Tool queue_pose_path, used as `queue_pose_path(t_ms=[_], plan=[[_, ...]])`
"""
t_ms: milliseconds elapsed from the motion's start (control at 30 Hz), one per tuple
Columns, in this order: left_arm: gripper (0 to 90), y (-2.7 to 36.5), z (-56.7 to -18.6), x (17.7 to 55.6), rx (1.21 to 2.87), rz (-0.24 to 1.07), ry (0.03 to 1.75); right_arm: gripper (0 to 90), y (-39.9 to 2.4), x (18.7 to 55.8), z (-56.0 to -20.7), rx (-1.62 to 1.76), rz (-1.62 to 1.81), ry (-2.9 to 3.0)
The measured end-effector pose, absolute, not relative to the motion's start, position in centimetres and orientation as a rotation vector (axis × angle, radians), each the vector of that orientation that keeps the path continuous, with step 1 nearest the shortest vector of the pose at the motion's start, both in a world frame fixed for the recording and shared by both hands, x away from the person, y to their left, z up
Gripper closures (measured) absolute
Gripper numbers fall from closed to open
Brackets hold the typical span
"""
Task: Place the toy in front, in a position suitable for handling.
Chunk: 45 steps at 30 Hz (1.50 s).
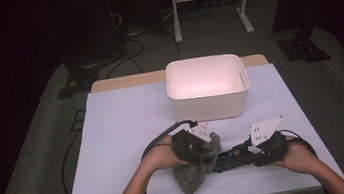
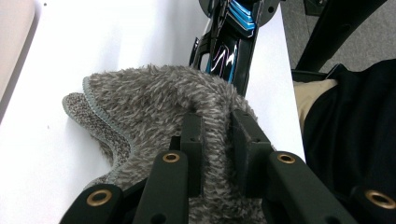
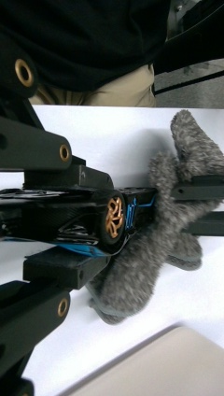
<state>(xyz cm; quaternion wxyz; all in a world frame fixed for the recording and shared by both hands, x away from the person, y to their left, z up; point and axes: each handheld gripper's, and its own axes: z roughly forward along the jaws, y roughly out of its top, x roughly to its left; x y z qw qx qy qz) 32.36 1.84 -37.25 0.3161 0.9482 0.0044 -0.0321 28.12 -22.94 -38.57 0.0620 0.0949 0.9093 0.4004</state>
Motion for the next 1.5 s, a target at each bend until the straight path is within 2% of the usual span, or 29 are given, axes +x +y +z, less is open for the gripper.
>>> queue_pose_path(t_ms=[333,533,600,700,867,1100,1267,1500], plan=[[75.5,-0.7,-37.3,32.2,2.486,-0.128,-0.056,61.9,-26.0,27.7,-41.9,0.427,1.193,2.779],[75.5,-1.2,-37.3,32.3,2.496,-0.127,-0.062,59.7,-26.1,27.9,-42.6,0.456,1.184,2.8],[75.5,-1.2,-37.3,32.3,2.495,-0.134,-0.066,53.1,-25.4,28.2,-42.7,0.467,1.17,2.813],[75.5,-1.1,-37.2,32.2,2.497,-0.131,-0.075,49.6,-24.1,28.6,-42.8,0.427,1.099,2.838],[75.4,0.4,-37.0,32.3,2.48,-0.137,-0.047,54.5,-22.2,29.1,-43.0,0.358,1.001,2.889],[75.4,4.0,-36.6,32.1,2.45,-0.107,0.016,55.3,-20.8,29.5,-43.2,0.339,1.066,2.911],[75.4,6.5,-35.9,31.8,2.459,-0.084,0.054,55.4,-17.5,30.4,-42.9,0.257,1.109,2.916],[75.4,7.7,-37.2,31.6,2.498,-0.07,0.077,55.1,-12.9,31.2,-43.4,0.158,1.107,2.93]])
